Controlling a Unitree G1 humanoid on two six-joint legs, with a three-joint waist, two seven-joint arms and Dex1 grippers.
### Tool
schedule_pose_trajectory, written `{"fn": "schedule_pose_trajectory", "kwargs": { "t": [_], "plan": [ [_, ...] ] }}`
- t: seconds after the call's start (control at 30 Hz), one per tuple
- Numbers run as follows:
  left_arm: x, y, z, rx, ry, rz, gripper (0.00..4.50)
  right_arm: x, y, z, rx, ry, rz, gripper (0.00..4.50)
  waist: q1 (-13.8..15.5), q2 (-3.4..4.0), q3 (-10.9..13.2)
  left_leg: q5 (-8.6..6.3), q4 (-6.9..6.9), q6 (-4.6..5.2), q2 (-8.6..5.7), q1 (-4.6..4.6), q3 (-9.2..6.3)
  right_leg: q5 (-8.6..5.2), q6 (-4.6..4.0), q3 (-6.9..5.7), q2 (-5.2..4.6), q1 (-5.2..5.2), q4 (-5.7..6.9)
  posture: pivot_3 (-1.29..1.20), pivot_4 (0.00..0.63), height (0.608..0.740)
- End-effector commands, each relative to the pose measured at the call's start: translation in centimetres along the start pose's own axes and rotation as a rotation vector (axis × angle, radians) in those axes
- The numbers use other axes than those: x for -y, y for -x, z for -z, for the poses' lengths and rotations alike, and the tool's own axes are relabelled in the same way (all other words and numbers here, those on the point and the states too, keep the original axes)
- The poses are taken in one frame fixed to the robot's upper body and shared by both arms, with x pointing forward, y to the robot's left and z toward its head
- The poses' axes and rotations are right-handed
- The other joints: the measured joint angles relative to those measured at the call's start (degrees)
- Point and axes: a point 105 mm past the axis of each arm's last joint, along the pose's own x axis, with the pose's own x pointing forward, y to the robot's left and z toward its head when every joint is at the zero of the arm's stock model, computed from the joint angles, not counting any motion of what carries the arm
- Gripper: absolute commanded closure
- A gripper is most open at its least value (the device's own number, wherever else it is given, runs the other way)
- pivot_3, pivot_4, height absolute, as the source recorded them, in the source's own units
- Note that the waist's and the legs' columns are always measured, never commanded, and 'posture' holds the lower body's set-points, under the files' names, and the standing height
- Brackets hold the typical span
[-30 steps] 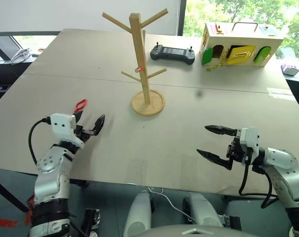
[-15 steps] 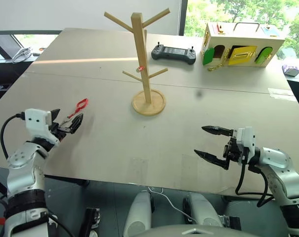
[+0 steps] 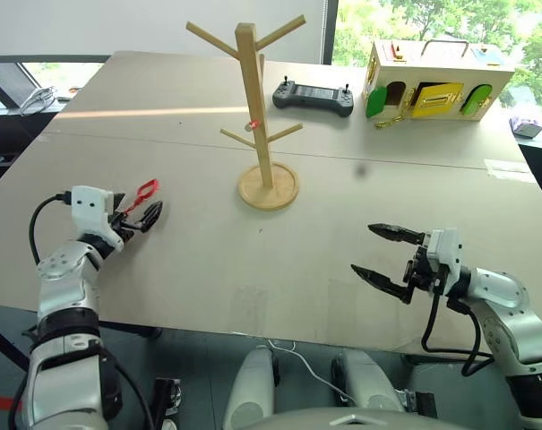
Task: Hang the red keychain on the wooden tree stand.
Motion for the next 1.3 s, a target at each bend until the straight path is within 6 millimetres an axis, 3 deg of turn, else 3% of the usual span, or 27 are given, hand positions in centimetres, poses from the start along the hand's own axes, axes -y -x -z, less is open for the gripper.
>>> {"fn": "schedule_pose_trajectory", "kwargs": {
  "t": [0.03, 0.33, 0.6, 0.63, 0.83, 1.0, 1.2, 1.3],
  "plan": [
    [-0.7, 0.1, -0.5, 0.004, -0.031, -0.009, 0.0, 0.1, 0.2, -1.5, 0.039, 0.046, 0.022, 0.06, 0.0, 0.0, 0.0, 0.0, 0.0, 0.0, 0.0, 0.0, 0.0, 0.0, 0.0, 0.0, 0.0, 0.0, 0.0, 0.0, 0.15, 0.74],
    [-1.1, 0.3, 0.4, -0.023, -0.004, -0.026, 0.0, 0.6, 0.3, -1.7, 0.042, 0.05, 0.055, 0.06, -0.09, 0.0, 0.0, 0.0, 0.0, 0.0, 0.0, 0.04, 0.01, 0.0, 0.0, 0.0, 0.0, 0.0, 0.04, 0.0, 0.15, 0.74],
    [-0.9, 0.3, 0.7, -0.031, 0.027, -0.02, 3.64, 1.1, 0.2, -2.0, 0.053, 0.055, 0.075, 0.0, -0.06, 0.0, 0.0, 0.0, 0.0, 0.0, 0.01, 0.04, 0.01, 0.0, 0.0, 0.01, 0.0, 0.0, 0.04, 0.0, 0.15, 0.74],
    [-0.9, 0.3, 0.7, -0.03, 0.032, -0.023, 4.35, 1.2, 0.2, -2.1, 0.052, 0.056, 0.077, 0.0, -0.06, 0.0, 0.0, 0.0, 0.0, 0.0, 0.01, 0.03, 0.01, 0.0, 0.0, 0.01, 0.0, 0.0, 0.04, 0.0, 0.15, 0.74],
    [-0.4, 0.1, 0.5, -0.015, 0.036, -0.01, 4.44, 1.3, 0.2, -2.0, 0.05, 0.058, 0.086, 0.0, -0.06, 0.0, -0.01, 0.0, 0.0, 0.0, 0.01, 0.04, 0.02, 0.0, 0.0, 0.01, 0.0, 0.01, 0.05, 0.0, 0.15, 0.74],
    [1.1, 0.0, -1.7, 0.106, 0.013, 0.018, 4.44, 1.6, 0.4, -2.1, 0.062, 0.066, 0.113, 0.0, 0.04, 0.0, -0.01, 0.0, 0.01, 0.0, 0.01, 0.03, 0.01, 0.0, 0.0, 0.01, -0.01, 0.01, 0.05, 0.0, 0.15, 0.74],
    [6.4, 0.5, -4.9, 0.246, 0.01, 0.115, 4.44, 2.2, 1.2, -3.2, 0.08, 0.051, 0.125, 0.0, 0.21, 0.0, -0.01, 0.0, 0.06, 0.0, 0.01, -0.05, -0.04, 0.01, -0.01, -0.01, -0.04, 0.0, 0.04, 0.0, 0.15, 0.74],
    [9.8, 0.9, -6.4, 0.312, 0.031, 0.167, 4.44, 2.7, 2.4, -5.5, 0.081, 0.053, 0.099, 0.0, 0.27, 0.02, 0.01, 0.0, 0.1, 0.0, -0.01, -0.06, -0.02, 0.01, 0.0, 0.0, -0.08, 0.03, 0.04, 0.0, 0.15, 0.74]
  ]
}}
